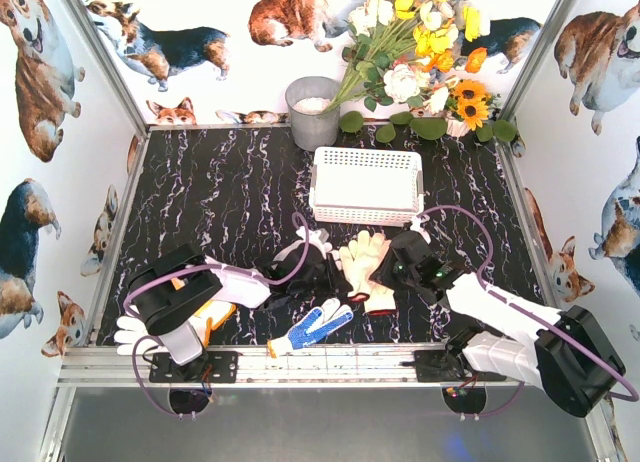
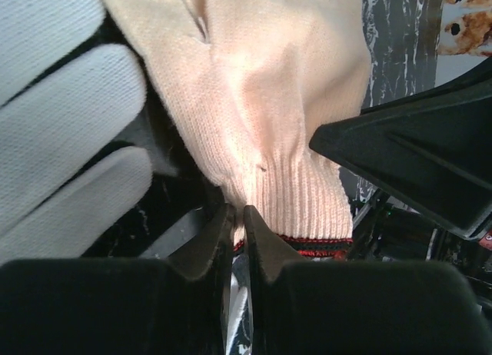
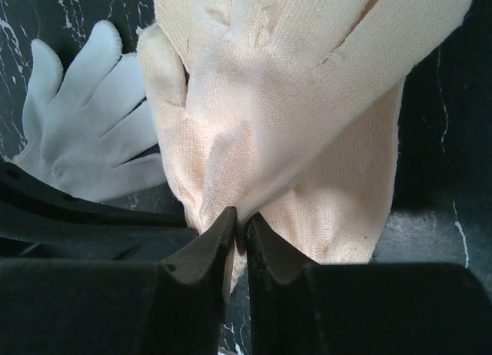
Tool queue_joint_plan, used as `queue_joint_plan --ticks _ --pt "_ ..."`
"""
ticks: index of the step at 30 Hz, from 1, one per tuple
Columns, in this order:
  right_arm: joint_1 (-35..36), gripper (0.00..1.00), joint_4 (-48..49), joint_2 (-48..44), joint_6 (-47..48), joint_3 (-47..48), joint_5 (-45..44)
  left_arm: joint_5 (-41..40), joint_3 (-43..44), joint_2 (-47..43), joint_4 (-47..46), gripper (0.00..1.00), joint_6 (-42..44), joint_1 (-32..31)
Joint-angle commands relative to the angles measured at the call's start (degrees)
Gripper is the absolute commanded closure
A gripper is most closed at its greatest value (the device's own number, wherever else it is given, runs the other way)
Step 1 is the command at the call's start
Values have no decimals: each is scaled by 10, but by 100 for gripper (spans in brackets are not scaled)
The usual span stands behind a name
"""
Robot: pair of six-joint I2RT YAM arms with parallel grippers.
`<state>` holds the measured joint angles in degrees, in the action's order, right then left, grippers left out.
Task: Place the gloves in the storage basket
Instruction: Pair the glove with the glove.
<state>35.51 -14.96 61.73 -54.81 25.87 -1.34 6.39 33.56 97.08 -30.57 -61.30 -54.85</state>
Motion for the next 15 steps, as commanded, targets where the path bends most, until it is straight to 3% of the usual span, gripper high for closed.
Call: queue_joint_plan --ticks 1,15 --pt "1 87 -11 -16 30 32 -36 -32 28 -7 8 98 -5 -19" --pt "-20 86 -67 -27 85 49 -14 -26 61 -4 48 100 -6 -48"
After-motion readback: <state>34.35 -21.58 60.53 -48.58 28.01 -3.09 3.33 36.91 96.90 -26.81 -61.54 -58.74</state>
